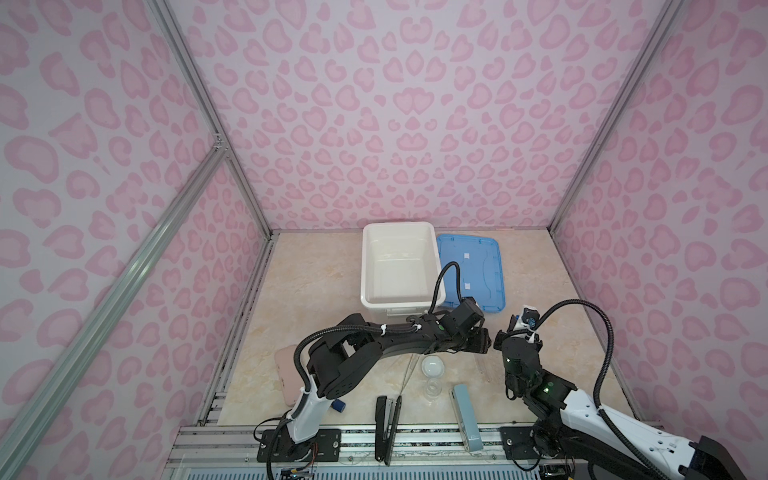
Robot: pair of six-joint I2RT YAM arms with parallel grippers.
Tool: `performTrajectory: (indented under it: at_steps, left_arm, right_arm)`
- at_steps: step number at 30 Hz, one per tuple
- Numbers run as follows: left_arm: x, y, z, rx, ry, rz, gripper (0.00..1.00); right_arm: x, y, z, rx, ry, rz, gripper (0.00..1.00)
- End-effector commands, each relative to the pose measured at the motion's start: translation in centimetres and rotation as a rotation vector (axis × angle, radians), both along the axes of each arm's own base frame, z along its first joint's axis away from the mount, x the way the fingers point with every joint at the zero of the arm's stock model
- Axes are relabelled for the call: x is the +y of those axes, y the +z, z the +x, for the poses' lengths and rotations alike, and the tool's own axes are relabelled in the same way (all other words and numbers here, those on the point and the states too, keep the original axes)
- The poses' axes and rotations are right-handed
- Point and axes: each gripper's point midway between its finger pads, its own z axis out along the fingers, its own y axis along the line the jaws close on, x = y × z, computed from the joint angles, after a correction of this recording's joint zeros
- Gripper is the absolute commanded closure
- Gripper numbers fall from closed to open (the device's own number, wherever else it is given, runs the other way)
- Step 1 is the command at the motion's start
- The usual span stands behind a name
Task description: Organize the chemistry lab equipment
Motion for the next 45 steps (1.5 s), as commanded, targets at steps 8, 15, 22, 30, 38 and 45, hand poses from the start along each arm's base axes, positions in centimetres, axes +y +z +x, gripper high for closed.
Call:
performTrajectory:
  at_steps: [8, 15, 22, 30, 38, 45]
  left_arm:
    - [-0.3, 0.1, 0.6, -0.006, 0.024, -0.017, 0.37]
    - [0.5, 0.4, 1.2, -0.047, 0.044, 0.019, 0.34]
    - [2.1, 3.0, 1.3, -0.126, 0.032, 0.053, 0.28]
    - [4.0, 4.5, 1.9, -0.221, -0.008, 0.153, 0.30]
    - [5.3, 6.2, 1.8, -0.240, -0.060, 0.211, 0.33]
    - [5.4, 6.0, 1.4, -0.211, -0.024, 0.191, 0.39]
  right_arm:
    - [-0.6, -0.5, -0.6, -0.004, -0.002, 0.034, 0.70]
    - [-1.7, -0.5, -1.6, 0.006, -0.014, 0.082, 0.31]
    - [-3.2, 0.6, -2.8, 0.076, 0.027, 0.221, 0.04]
    - [-4.5, 4.4, -1.8, 0.063, 0.053, 0.283, 0.02]
    - [-5.7, 7.7, -1.1, 0.215, 0.034, 0.342, 0.04]
    - [-4.2, 8.9, -1.1, 0.238, 0.125, 0.362, 0.06]
